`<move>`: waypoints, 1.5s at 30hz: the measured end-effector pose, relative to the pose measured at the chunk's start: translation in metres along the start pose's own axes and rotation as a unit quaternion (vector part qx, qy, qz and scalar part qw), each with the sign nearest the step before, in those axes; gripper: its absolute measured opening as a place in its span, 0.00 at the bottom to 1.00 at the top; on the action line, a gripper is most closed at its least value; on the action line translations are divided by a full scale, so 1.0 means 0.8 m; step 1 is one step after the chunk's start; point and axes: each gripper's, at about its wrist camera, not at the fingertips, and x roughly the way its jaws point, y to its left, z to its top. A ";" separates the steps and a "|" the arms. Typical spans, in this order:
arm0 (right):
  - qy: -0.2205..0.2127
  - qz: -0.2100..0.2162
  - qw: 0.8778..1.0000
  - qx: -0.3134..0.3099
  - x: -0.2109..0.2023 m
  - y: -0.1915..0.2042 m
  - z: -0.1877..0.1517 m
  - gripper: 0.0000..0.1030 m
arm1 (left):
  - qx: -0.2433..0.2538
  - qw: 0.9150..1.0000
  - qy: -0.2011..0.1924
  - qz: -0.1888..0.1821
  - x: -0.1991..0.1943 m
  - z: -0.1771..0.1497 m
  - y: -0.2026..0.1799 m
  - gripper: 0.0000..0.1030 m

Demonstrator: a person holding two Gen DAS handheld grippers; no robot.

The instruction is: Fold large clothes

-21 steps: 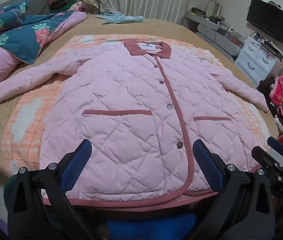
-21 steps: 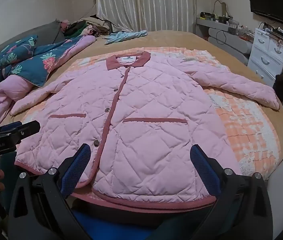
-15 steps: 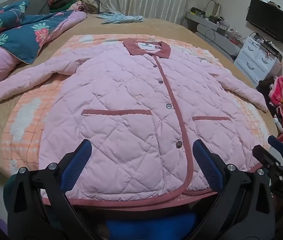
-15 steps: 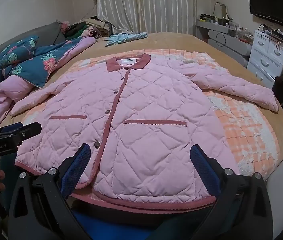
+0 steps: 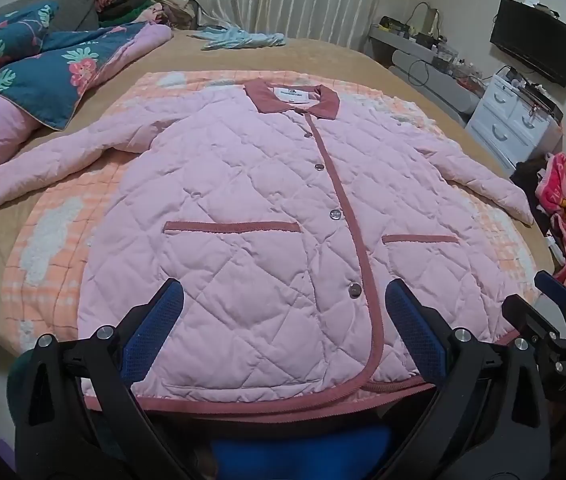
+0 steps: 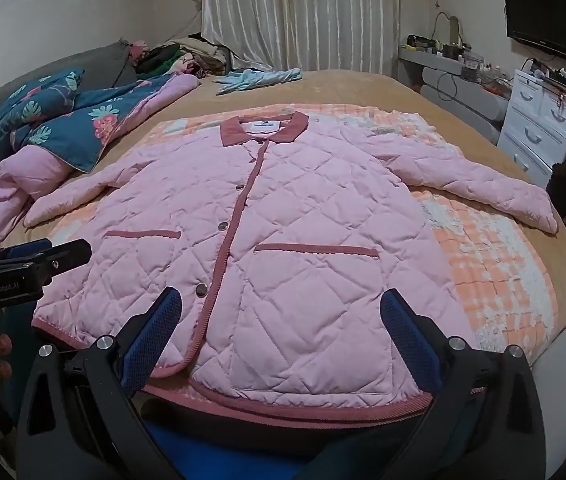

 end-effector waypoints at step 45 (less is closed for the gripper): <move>0.004 0.003 1.000 -0.004 0.005 0.000 0.003 0.96 | 0.004 1.000 -0.003 -0.002 -0.010 0.007 -0.003 0.92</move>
